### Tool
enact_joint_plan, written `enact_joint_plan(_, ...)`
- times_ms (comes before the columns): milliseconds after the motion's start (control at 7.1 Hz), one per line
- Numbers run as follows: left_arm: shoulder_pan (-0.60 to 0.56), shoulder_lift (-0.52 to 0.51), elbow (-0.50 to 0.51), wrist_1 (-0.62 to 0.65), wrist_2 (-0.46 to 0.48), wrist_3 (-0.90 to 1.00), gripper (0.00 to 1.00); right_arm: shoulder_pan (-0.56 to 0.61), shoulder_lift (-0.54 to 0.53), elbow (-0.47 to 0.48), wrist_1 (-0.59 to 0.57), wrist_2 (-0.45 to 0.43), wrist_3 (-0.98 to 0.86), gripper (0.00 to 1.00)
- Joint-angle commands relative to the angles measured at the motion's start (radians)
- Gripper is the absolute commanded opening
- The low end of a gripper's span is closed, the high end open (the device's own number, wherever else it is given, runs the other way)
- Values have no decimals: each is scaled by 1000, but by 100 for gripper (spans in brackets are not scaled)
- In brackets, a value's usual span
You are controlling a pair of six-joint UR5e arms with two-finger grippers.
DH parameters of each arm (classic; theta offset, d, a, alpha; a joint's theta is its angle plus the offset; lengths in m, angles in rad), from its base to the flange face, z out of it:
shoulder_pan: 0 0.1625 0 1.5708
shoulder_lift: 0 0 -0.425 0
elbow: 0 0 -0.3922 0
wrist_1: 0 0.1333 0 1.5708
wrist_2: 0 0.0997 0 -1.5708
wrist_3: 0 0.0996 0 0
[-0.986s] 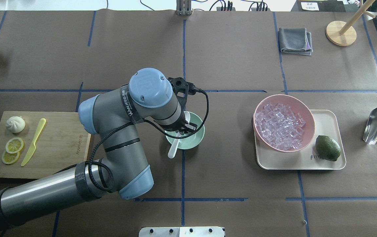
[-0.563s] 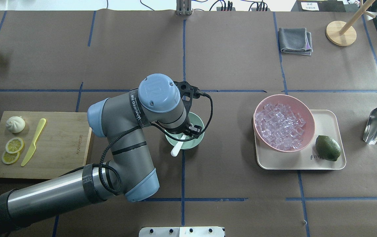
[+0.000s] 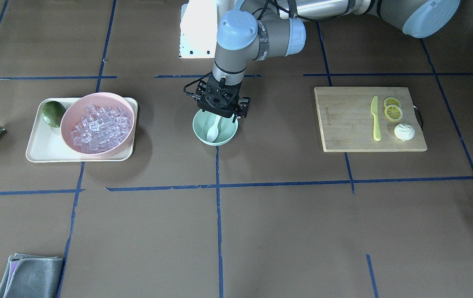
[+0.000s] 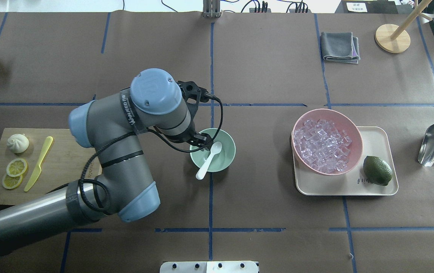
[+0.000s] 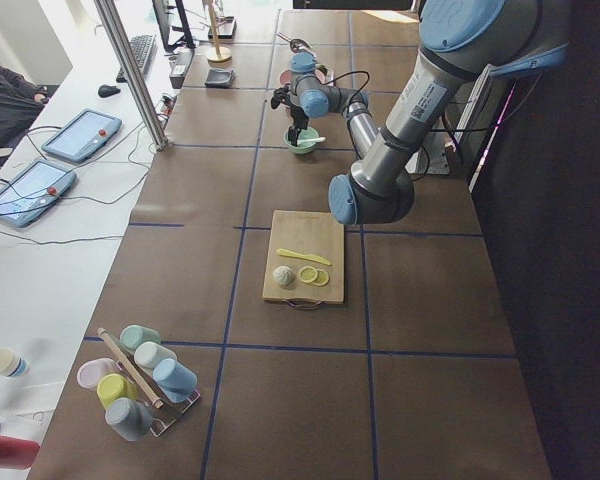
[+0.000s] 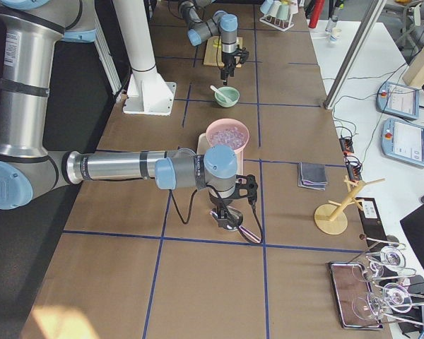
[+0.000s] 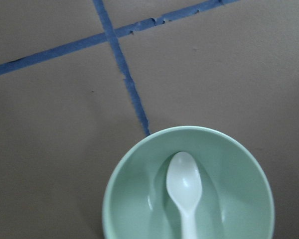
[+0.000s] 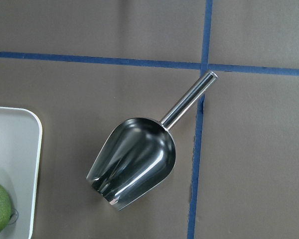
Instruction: Put spoon and ice into bowl
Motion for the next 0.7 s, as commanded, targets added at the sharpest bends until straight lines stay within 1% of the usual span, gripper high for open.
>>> enact_joint_plan(0, -122, 134, -155, 127, -34, 224, 100, -2, 8, 3, 1, 0, -10, 100)
enact_joint_plan(141, -205, 198, -180, 126, -148, 237, 100, -2, 23, 4, 1, 1, -5, 100)
enact_joint_plan(282, -301, 340, -247, 112, -193, 243, 100, -9, 36, 6, 0, 2, 1, 100)
enact_joint_plan(423, -387, 436, -290, 110, -195, 275, 100, -11, 43, 6, 0, 2, 2, 100)
enact_joint_plan(563, -507, 505, -287, 112, -248, 341, 100, -15, 56, 10, -2, 5, 7, 100)
